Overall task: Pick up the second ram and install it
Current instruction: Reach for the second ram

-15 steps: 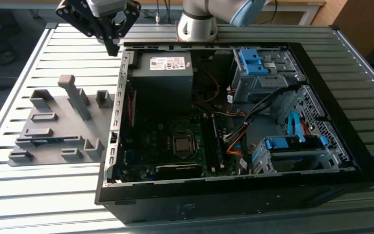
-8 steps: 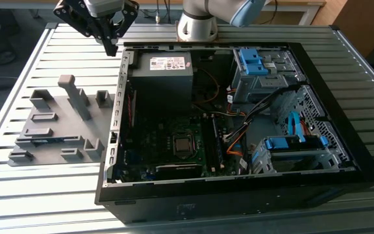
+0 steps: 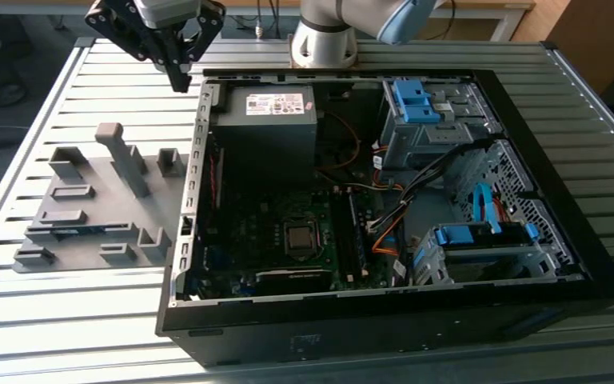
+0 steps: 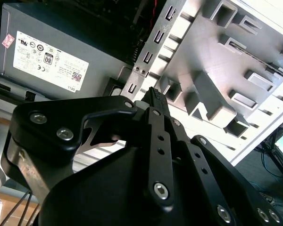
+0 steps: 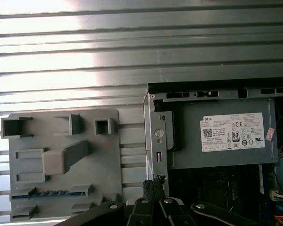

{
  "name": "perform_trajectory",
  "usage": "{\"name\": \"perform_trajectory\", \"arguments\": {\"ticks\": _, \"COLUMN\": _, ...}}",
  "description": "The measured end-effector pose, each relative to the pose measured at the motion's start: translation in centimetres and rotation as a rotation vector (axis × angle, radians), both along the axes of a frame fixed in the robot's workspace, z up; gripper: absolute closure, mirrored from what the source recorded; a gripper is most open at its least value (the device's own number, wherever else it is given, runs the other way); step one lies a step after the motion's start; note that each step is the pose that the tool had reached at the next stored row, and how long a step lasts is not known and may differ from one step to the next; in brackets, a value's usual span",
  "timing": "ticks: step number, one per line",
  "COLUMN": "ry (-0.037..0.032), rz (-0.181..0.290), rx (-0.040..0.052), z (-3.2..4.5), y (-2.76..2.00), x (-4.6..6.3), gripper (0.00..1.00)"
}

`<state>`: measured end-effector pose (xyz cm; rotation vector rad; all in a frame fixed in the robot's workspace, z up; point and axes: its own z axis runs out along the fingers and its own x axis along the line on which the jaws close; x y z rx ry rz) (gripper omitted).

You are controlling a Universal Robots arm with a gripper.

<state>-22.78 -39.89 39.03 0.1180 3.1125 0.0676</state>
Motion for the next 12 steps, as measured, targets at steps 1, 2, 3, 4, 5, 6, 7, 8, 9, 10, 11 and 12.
{"name": "perform_trajectory", "arguments": {"ticks": 1, "ry": 0.0, "rz": 0.0, "rx": 0.0001, "z": 0.0, "y": 0.0, "x": -0.04, "gripper": 0.89}}
{"name": "perform_trajectory", "arguments": {"ticks": 2, "ry": 0.0, "rz": 0.0, "rx": 0.0, "z": 0.0, "y": 0.0, "x": -0.06, "gripper": 0.89}}
{"name": "perform_trajectory", "arguments": {"ticks": 3, "ry": 0.0, "rz": 0.0, "rx": 0.0, "z": 0.0, "y": 0.0, "x": -0.09, "gripper": 0.89}}
{"name": "perform_trajectory", "arguments": {"ticks": 4, "ry": 0.0, "rz": 0.0, "rx": 0.0, "z": 0.0, "y": 0.0, "x": -0.12, "gripper": 0.89}}
{"name": "perform_trajectory", "arguments": {"ticks": 5, "ry": 0.0, "rz": 0.0, "rx": 0.0, "z": 0.0, "y": 0.0, "x": -0.16, "gripper": 0.89}}
{"name": "perform_trajectory", "arguments": {"ticks": 6, "ry": 0.0, "rz": 0.0, "rx": 0.0, "z": -0.01, "y": 0.0, "x": -0.19, "gripper": 0.89}}
{"name": "perform_trajectory", "arguments": {"ticks": 7, "ry": -0.0001, "rz": 0.0, "rx": 0.0001, "z": -0.01, "y": 0.0, "x": -0.24, "gripper": 0.89}}
{"name": "perform_trajectory", "arguments": {"ticks": 8, "ry": 0.0, "rz": 0.0, "rx": 0.0, "z": -0.01, "y": 0.0, "x": -0.29, "gripper": 0.89}}
{"name": "perform_trajectory", "arguments": {"ticks": 9, "ry": 0.0, "rz": 0.0, "rx": 0.0, "z": -0.01, "y": 0.0, "x": -0.32, "gripper": 0.89}}
{"name": "perform_trajectory", "arguments": {"ticks": 10, "ry": -0.0001, "rz": 0.0, "rx": 0.0001, "z": -0.01, "y": 0.0, "x": -0.36, "gripper": 0.89}}
{"name": "perform_trajectory", "arguments": {"ticks": 11, "ry": -0.0001, "rz": 0.0, "rx": 0.0001, "z": -0.01, "y": 0.0, "x": -0.41, "gripper": 0.89}}
{"name": "perform_trajectory", "arguments": {"ticks": 12, "ry": 0.0, "rz": 0.0, "rx": 0.0, "z": -0.01, "y": 0.0, "x": -0.44, "gripper": 0.89}}
